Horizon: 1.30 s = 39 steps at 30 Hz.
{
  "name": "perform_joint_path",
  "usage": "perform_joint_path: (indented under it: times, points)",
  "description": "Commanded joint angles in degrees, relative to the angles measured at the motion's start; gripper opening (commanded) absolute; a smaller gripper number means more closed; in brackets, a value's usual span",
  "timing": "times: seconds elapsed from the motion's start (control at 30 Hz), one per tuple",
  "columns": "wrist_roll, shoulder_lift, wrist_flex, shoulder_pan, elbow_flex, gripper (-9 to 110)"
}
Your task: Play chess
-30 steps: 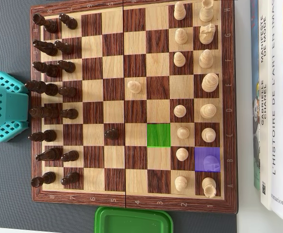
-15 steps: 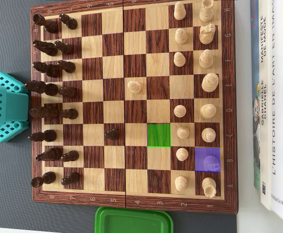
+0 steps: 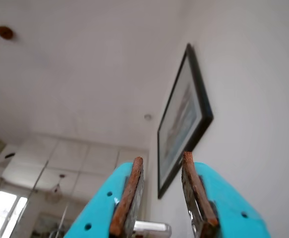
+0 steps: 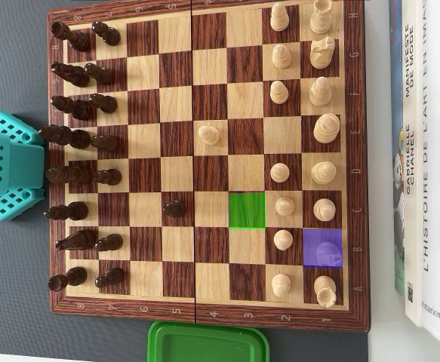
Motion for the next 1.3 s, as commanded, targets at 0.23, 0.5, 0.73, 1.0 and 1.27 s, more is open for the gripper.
perform_joint_path:
  times: [0.23, 0.5, 0.73, 1.0, 1.27]
  points:
    - [-0.1, -0.5, 48.0, 0.1, -9.7, 13]
    - [0.0, -0.5, 80.2, 0.1, -14.7, 13]
    - [0.0, -0.5, 96.7, -0.5, -12.9, 13]
    - [-0.1, -0.5, 104.7, -0.6, -10.9, 13]
    - [-0.1, -1.8, 114.1, 0.3, -13.9, 13]
